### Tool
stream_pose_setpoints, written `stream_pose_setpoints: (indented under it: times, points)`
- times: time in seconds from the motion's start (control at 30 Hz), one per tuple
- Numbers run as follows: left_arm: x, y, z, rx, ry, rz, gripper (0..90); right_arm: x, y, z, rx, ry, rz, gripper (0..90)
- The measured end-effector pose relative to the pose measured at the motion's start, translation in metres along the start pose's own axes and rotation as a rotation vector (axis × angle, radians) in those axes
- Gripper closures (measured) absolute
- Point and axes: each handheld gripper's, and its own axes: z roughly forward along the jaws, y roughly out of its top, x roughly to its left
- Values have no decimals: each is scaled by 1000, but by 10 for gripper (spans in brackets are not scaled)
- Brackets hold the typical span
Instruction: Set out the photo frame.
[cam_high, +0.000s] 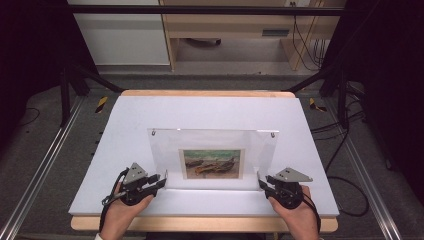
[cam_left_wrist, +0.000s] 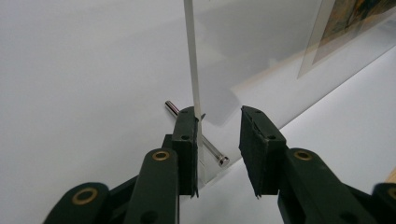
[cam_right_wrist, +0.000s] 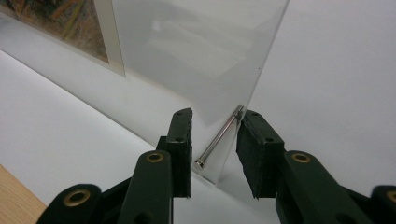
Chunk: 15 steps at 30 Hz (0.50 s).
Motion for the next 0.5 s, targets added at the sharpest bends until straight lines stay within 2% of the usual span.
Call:
stream_pose_setpoints:
  times: [0.17,0.23,0.27,0.3,0.33,0.4,0.47,0.5]
  points:
    - [1,0,1,-10,-14,-3,641,0,0,1,-5,8,2,630]
    - [0,0,1,-15,-15,-5,535,0,0,1,-21,8,3,503]
    - [-2,2,3,-26,2,11,475,2,1,1,-27,4,15,430]
    - [-2,2,3,-26,2,11,416,2,1,1,-27,4,15,430]
    - [-4,3,3,-34,12,15,358,2,3,3,-37,-4,15,308]
    - [-4,5,4,-48,6,4,264,2,4,4,-50,-5,7,235]
    - [-4,5,4,-53,4,3,212,2,4,4,-59,-6,0,211]
    - [-2,6,4,-65,6,-8,192,2,6,3,-81,-12,-9,162]
